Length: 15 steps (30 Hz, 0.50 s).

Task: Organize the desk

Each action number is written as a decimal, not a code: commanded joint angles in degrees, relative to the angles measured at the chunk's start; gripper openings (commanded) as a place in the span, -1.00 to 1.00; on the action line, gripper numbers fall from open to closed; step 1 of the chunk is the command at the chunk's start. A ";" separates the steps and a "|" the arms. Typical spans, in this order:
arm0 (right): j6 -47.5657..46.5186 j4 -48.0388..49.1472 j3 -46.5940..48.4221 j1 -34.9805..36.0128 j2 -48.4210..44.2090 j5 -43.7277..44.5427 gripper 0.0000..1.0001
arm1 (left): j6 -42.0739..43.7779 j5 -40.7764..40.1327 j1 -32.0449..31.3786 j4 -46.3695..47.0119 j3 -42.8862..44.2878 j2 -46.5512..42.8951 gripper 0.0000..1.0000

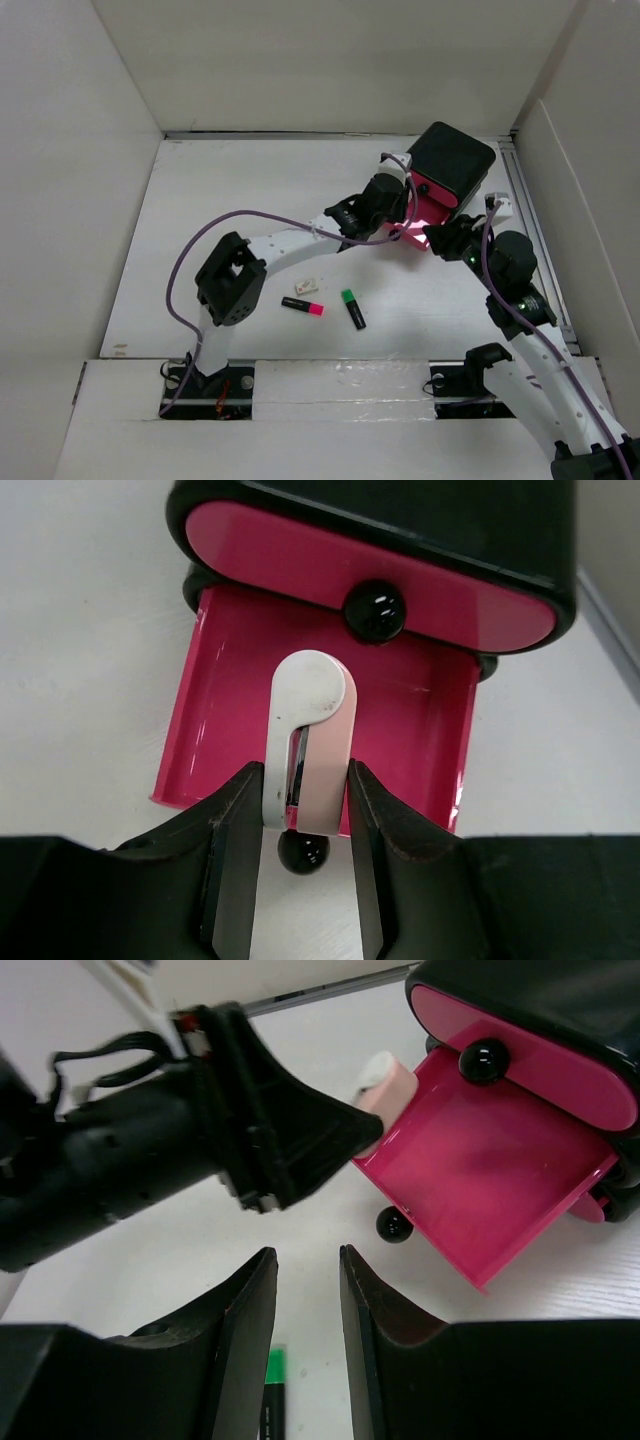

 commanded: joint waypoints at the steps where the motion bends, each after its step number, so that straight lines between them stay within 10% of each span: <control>1: -0.62 2.44 0.13 0.53 -0.76 -0.08 -0.25 | 1.51 0.70 0.10 -0.88 5.27 2.11 -0.57; 15: -0.80 1.56 0.57 0.53 -1.12 0.89 -0.26 | 2.74 -0.62 0.10 -5.36 16.88 13.53 -0.34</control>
